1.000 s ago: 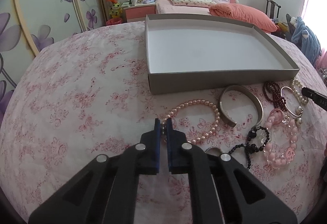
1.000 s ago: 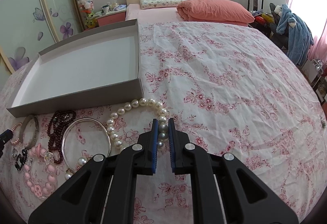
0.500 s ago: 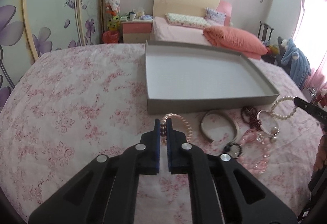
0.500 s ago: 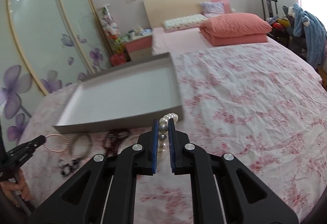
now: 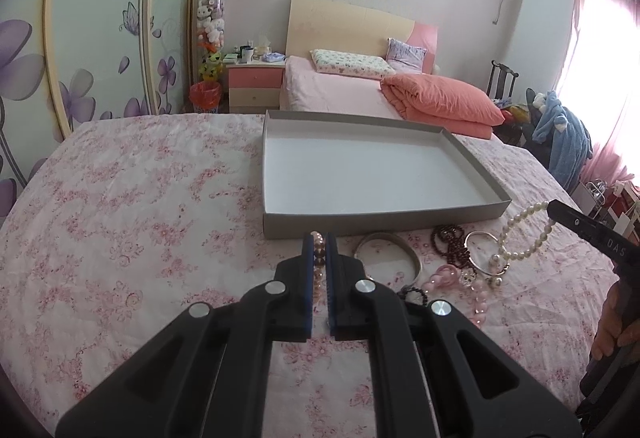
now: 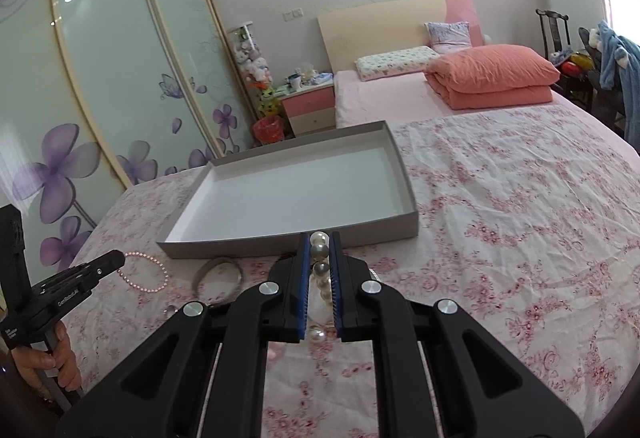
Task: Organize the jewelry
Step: 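Carry both bracelets into the white tray and open both tools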
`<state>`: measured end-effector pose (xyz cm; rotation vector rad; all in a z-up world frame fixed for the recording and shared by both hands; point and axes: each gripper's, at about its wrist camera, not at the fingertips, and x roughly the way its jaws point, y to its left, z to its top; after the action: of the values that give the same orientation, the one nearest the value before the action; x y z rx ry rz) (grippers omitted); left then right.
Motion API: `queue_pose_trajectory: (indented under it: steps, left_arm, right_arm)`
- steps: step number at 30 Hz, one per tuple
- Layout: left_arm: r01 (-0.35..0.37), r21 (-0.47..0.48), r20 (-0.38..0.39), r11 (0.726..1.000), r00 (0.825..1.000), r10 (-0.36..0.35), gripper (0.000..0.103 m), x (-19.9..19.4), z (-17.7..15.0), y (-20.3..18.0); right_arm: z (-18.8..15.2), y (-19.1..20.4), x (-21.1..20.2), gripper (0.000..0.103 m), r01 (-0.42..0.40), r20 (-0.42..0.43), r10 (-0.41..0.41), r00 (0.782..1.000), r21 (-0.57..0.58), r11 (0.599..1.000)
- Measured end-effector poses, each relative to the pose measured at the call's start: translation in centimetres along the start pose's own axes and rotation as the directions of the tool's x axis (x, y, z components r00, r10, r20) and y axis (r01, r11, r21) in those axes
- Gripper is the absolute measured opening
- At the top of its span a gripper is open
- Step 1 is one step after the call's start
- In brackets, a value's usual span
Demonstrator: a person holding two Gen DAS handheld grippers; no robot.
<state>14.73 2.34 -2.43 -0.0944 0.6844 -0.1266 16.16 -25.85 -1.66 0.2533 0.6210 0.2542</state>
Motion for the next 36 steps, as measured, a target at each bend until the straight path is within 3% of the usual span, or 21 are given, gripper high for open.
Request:
queue_pose_trajectory:
  steps: [11,23,29,36]
  left_arm:
    - [0.009,0.012,0.069,1.000,0.998,-0.010,0.006,-2.5,1.1,-1.6]
    - [0.006,0.072,0.150,0.997,0.989,-0.017,0.006,-3.1,3.8,-4.1]
    - [-0.013,0.095,0.185,0.995,0.983,-0.005,0.006,-1.4,5.8,-5.3]
    - [-0.028,0.086,0.172,0.996,0.985,0.013,0.006,2.6,7.6,-5.4]
  right_arm:
    - [0.4,2.9,-1.8,0.010,-0.046,0.068,0.050,0.996,-0.055,0.997]
    - [2.8,4.6,-2.4,0.010,-0.033,0.182,0.051,0.982,-0.105,0.994]
    - [4.6,4.8,-0.9,0.010,-0.012,0.227,0.036,0.973,-0.106,0.994]
    - [6.1,4.7,3.2,0.010,0.019,0.204,0.003,0.979,-0.105,0.994]
